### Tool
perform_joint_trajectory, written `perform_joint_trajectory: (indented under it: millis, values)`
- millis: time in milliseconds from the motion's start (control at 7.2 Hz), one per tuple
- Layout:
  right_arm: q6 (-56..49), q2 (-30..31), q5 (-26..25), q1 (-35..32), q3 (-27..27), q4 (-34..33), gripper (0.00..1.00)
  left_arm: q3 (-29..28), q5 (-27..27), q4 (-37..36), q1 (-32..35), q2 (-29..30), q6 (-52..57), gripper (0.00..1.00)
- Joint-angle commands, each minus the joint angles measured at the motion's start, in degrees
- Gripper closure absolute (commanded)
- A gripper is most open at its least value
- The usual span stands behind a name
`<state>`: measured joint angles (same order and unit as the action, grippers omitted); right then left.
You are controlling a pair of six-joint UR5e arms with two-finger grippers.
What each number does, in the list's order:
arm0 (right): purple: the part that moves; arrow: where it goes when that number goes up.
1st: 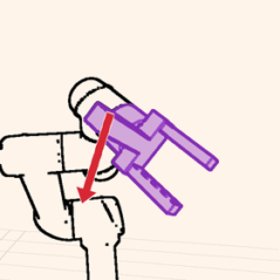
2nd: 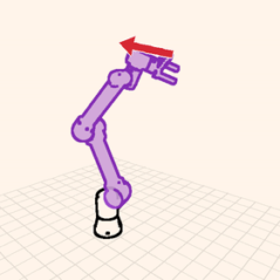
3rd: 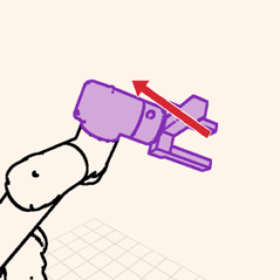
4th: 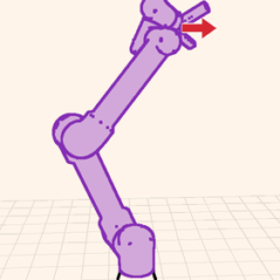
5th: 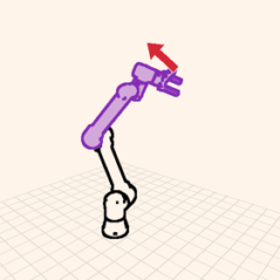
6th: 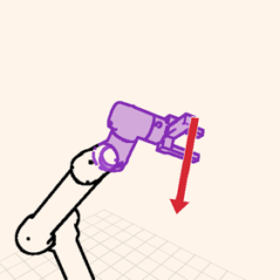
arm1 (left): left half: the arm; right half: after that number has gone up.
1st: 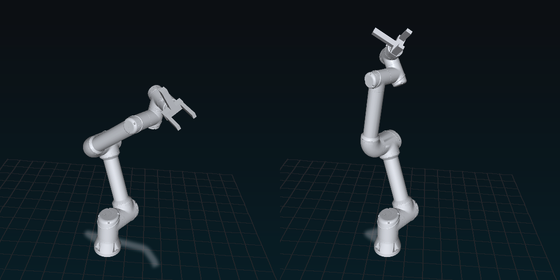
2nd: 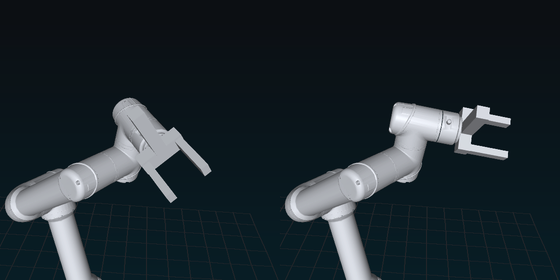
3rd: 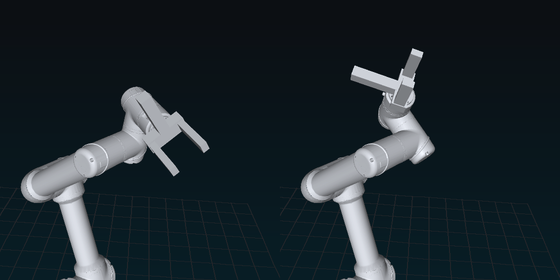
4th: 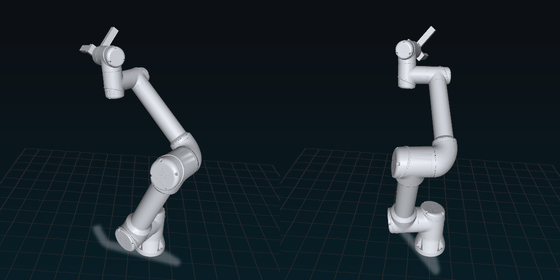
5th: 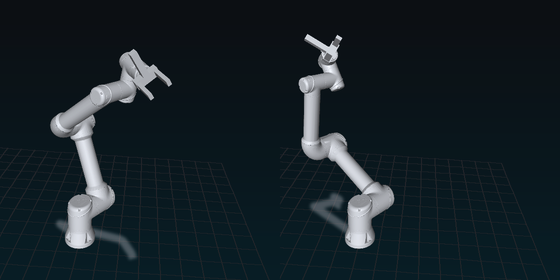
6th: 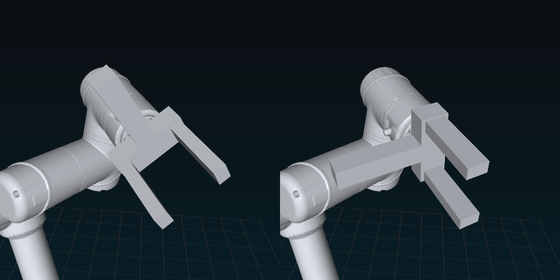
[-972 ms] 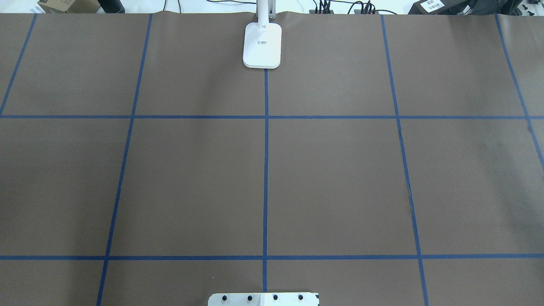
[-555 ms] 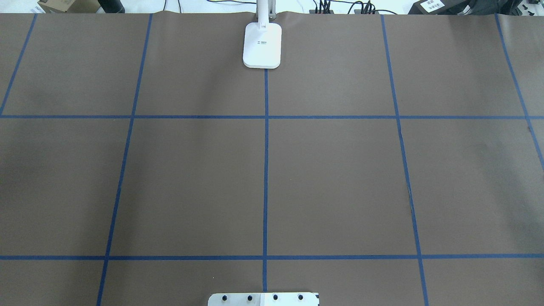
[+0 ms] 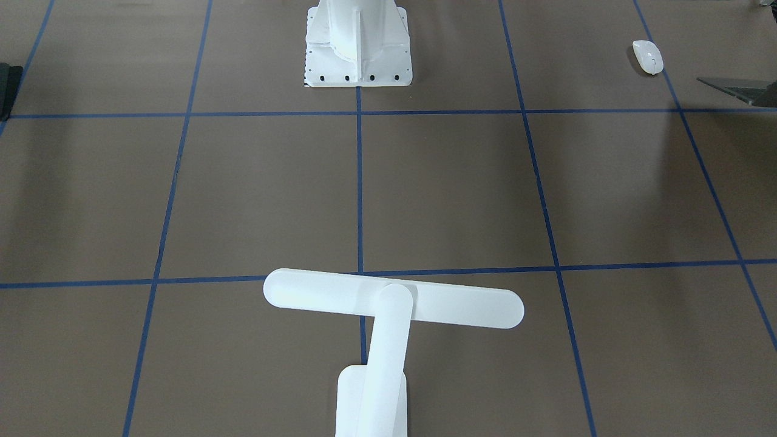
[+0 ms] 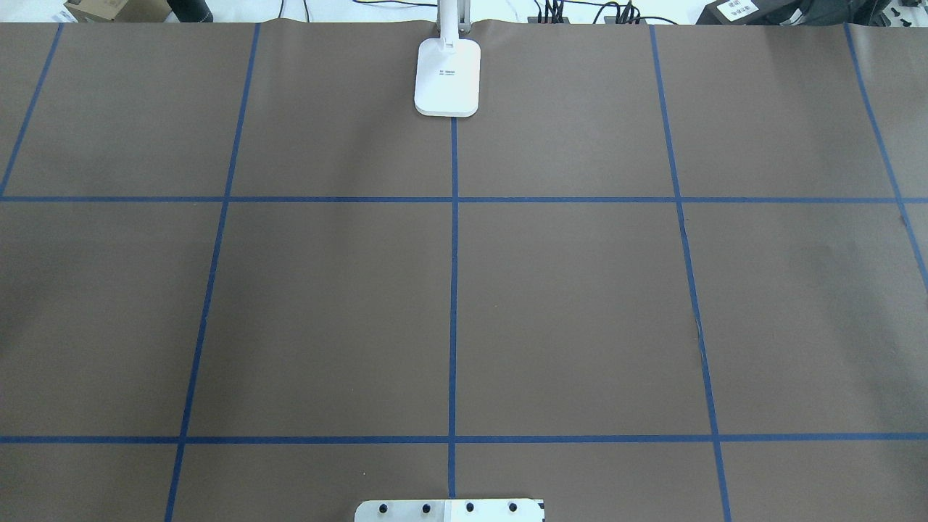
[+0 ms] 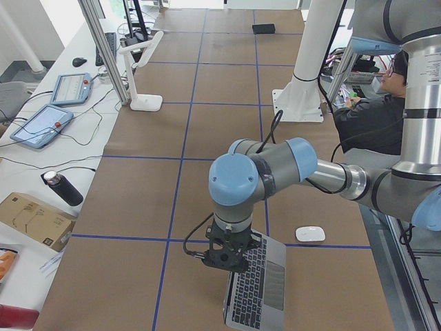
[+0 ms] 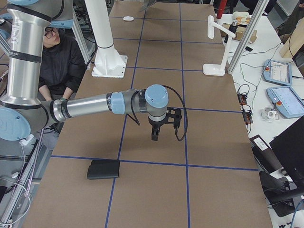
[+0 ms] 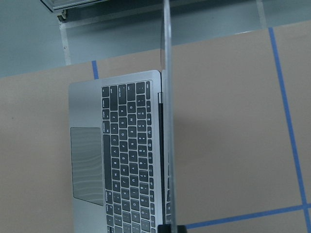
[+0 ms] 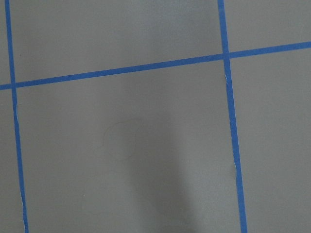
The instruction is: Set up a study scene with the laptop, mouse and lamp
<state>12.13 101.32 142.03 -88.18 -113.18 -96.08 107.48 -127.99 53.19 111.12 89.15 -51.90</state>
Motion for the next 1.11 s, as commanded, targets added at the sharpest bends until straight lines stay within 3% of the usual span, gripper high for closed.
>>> perform_joint_trajectory:
  millis: [0, 694, 972]
  values:
    - [0.09, 0.37, 0.0, -0.77, -0.9, 0.02, 0.01, -0.26, -4.59, -2.83, -6.84, 7.06, -7.57, 1.0]
    - [0.18, -0.86, -0.52, -1.03, -0.2, -0.16, 0.01, 0.09, -7.62, -11.17, -24.95, 24.9, -28.11, 1.0]
    - [0.18, -0.77, -0.44, -1.03, -0.03, -0.16, 0.01, -0.34, -11.64, -11.36, -29.72, 30.18, -38.23, 1.0]
